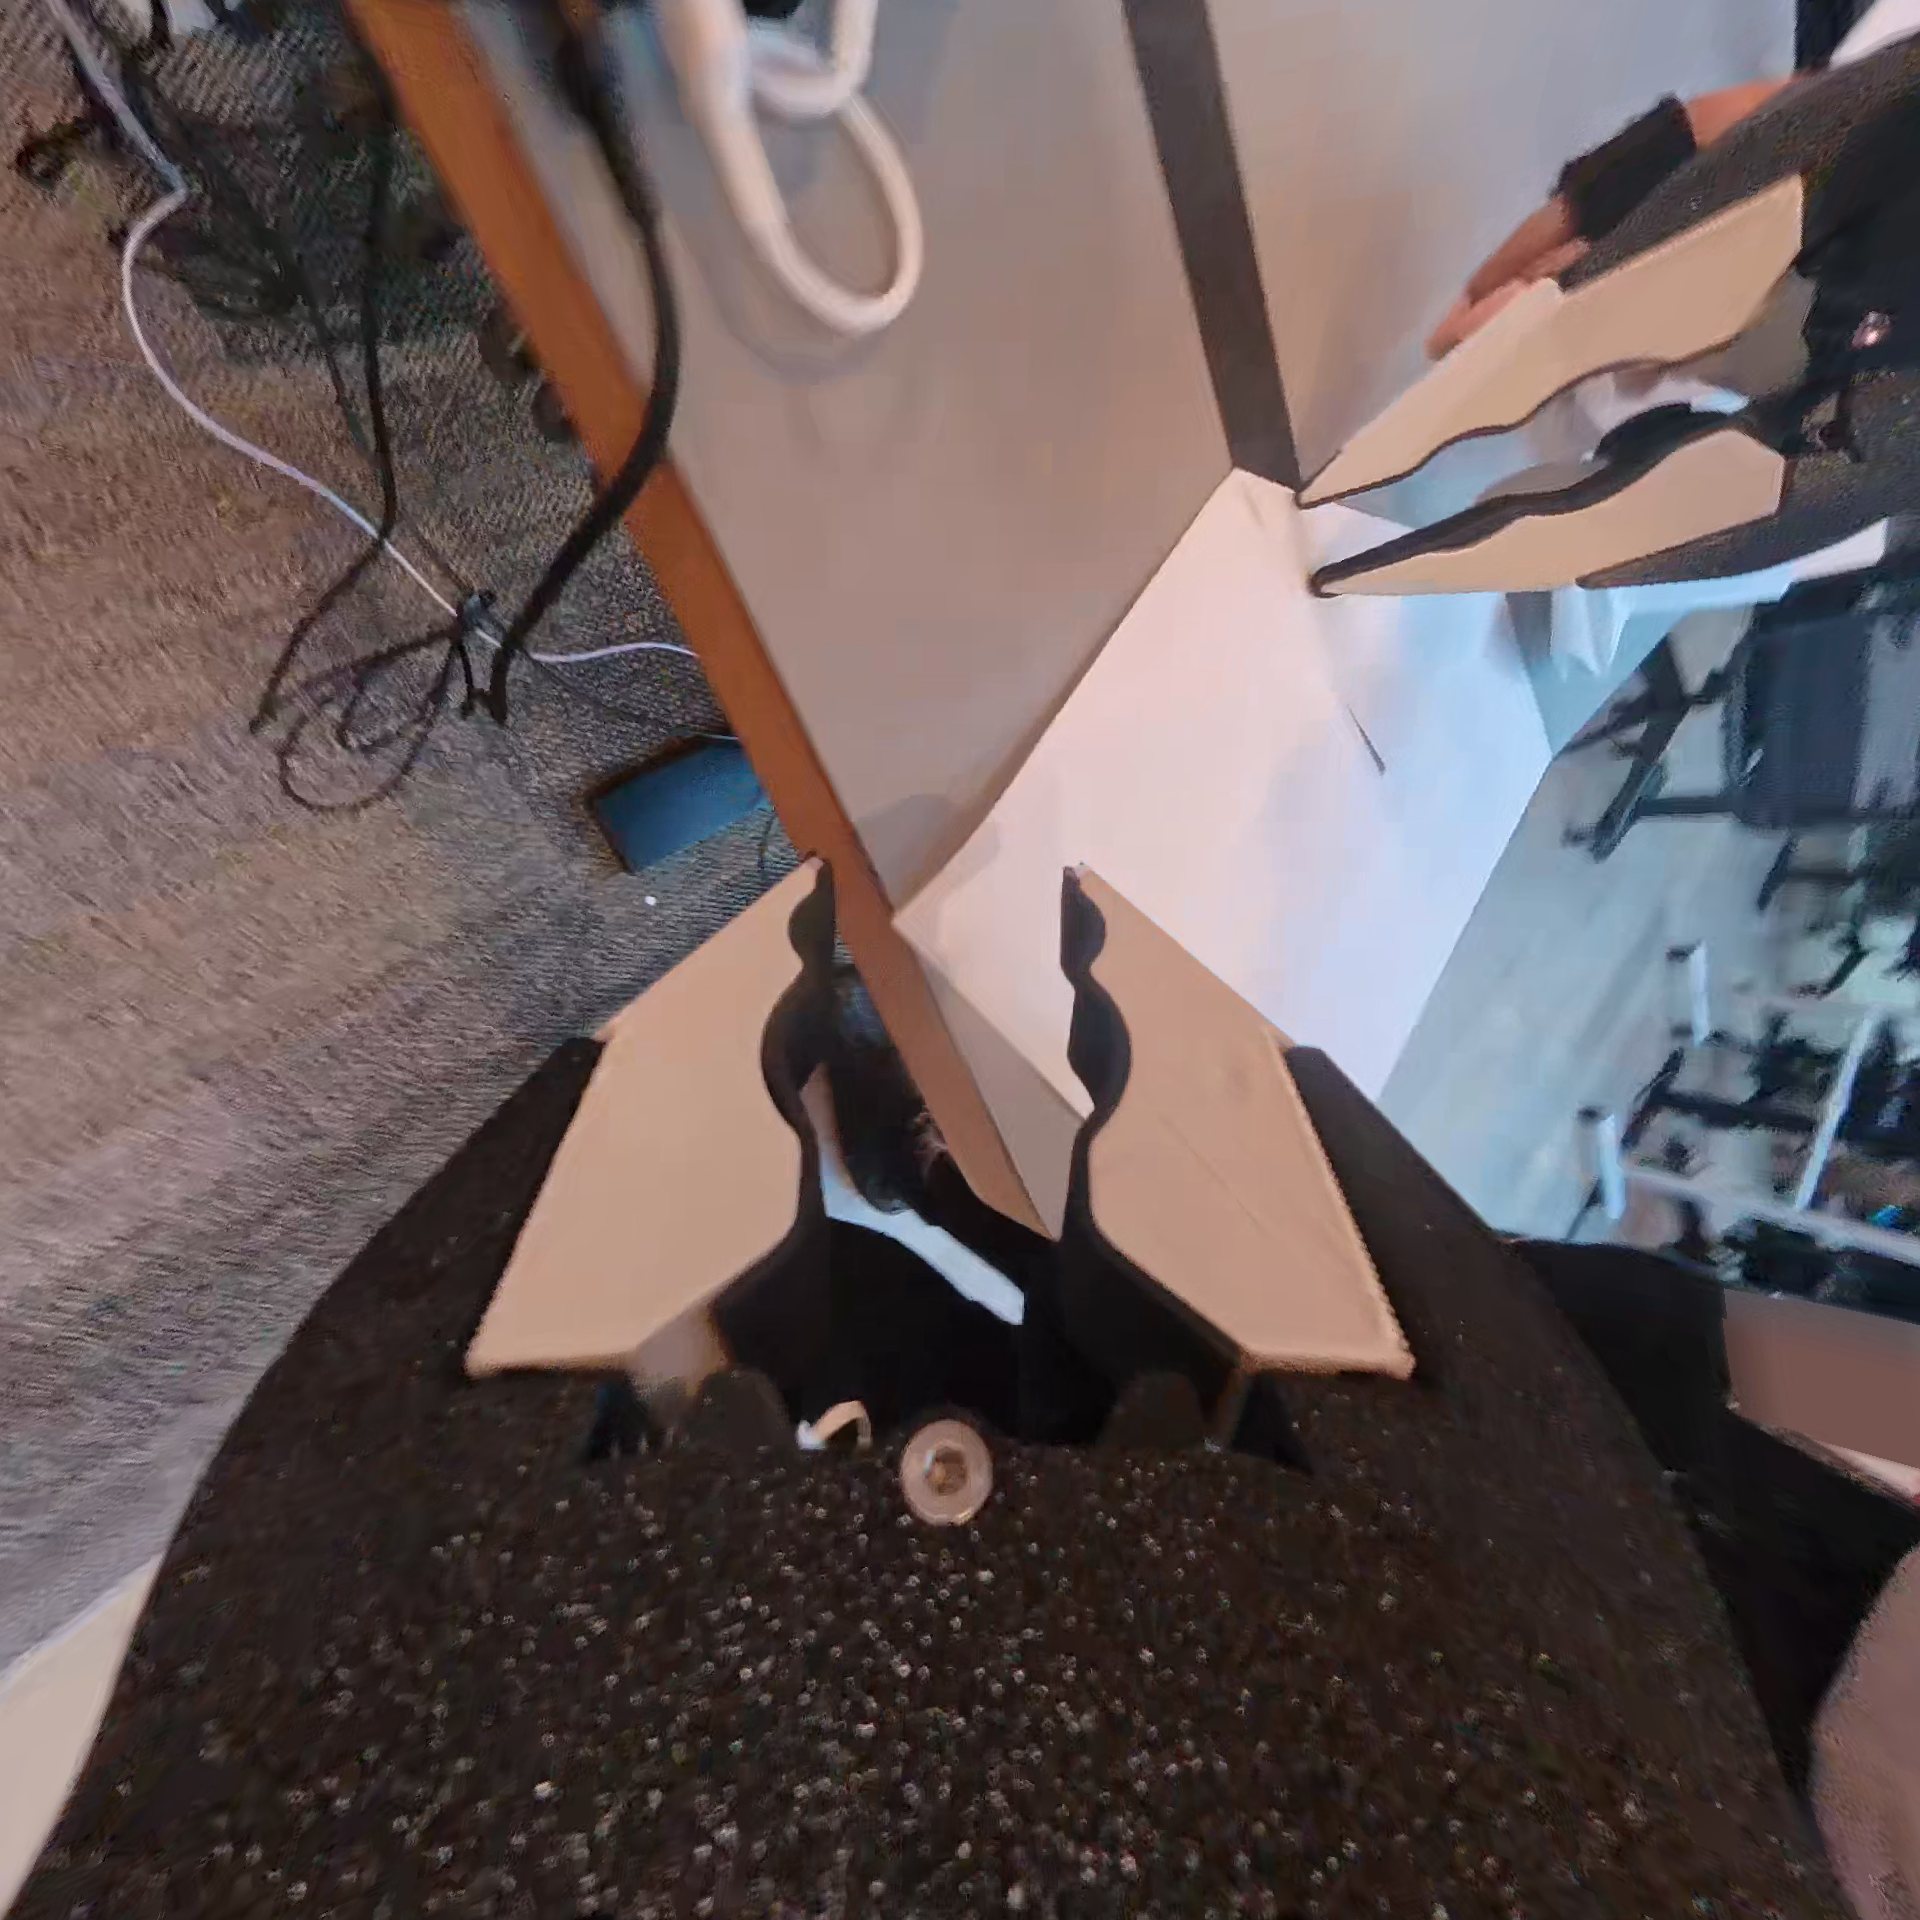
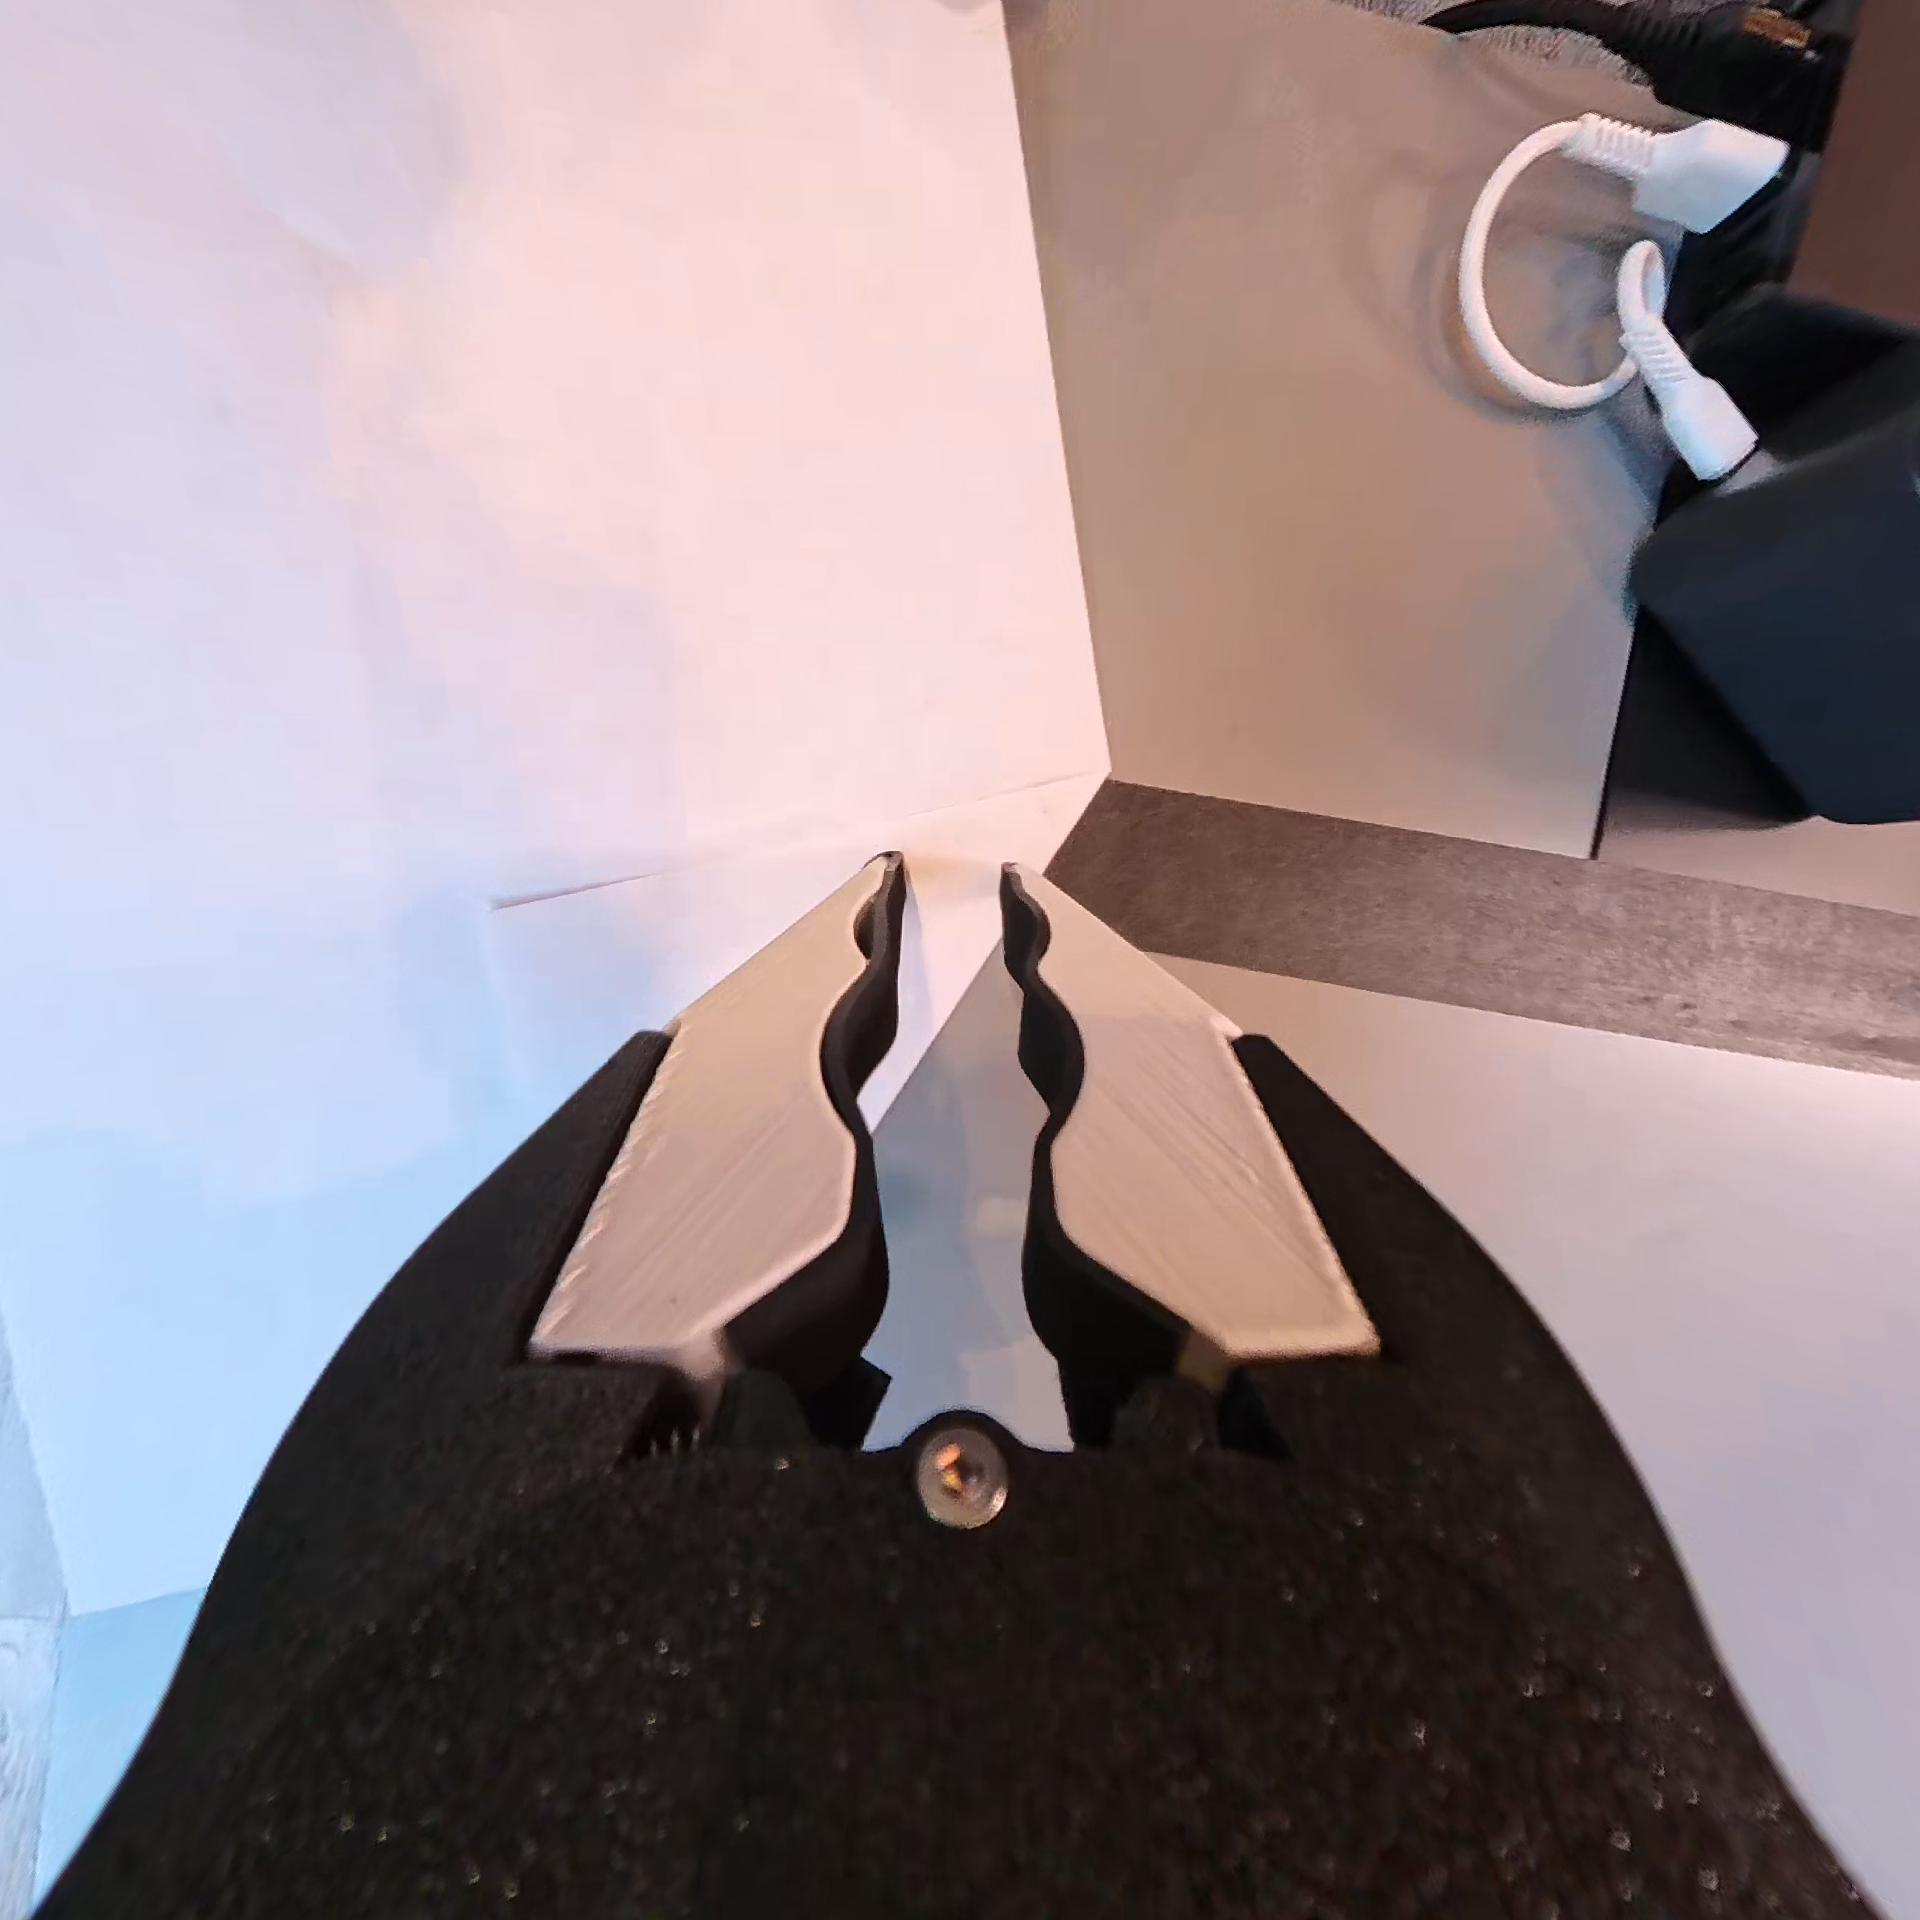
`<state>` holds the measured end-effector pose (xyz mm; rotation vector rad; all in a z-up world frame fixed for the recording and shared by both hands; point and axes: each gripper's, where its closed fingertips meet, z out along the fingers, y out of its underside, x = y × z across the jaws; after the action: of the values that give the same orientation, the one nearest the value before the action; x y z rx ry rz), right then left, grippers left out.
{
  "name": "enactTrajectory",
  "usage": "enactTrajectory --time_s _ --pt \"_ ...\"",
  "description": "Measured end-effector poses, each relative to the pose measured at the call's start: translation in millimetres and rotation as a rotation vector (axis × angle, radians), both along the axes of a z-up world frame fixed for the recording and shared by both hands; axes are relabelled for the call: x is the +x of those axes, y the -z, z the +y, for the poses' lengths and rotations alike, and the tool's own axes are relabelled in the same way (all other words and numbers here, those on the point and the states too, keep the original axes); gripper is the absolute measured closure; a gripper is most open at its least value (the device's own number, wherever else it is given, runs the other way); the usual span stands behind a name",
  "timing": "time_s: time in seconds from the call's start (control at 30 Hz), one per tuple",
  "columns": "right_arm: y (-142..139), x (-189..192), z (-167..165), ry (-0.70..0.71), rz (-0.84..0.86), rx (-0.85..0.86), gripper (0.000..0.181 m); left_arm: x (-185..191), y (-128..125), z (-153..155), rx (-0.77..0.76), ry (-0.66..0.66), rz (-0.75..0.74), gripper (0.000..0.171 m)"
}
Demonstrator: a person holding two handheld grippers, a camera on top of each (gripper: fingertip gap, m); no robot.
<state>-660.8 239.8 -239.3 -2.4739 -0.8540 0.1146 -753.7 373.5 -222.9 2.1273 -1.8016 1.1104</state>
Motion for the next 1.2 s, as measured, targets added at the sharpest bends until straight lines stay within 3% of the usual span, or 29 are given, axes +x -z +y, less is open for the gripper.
enactTrajectory --time_s 0.23,0.43,0.5,0.57,0.73,0.83,1.0,1.2 --pt "-0.6 -5.8 -0.2 0.044 -0.003 0.041 0.168 -13.4 15.9 -18.6 -0.196 -0.193 0.005 0.133" --pt "-0.1 -14.3 6.4 0.042 0.003 0.055 0.170 -13.4 22.0 -10.4 -0.111 -0.238 -0.004 0.157" --pt "-0.2 -15.8 9.2 0.045 0.000 0.050 0.170 -13.4 15.4 -5.6 -0.062 -0.242 -0.049 0.171" --pt "-0.3 -16.4 11.8 0.048 -0.010 0.043 0.170 -10.3 1.2 -1.9 0.034 -0.214 -0.128 0.171" --pt "-0.2 -12.5 16.3 0.122 0.010 0.026 0.166 1.8 -46.6 -28.3 0.448 0.184 -0.443 0.171" --pt "0.2 -10.3 17.3 0.199 0.053 0.024 0.164 -1.0 -58.8 -64.7 0.578 0.474 -0.566 0.171" --pt "-0.1 -14.5 15.9 0.200 0.055 0.047 0.171 -16.8 -20.1 -83.9 0.688 0.730 -0.471 0.171" --pt "0.0 -22.2 12.2 0.022 0.010 0.059 0.171 -11.4 3.3 -80.1 0.701 0.822 -0.393 0.171"
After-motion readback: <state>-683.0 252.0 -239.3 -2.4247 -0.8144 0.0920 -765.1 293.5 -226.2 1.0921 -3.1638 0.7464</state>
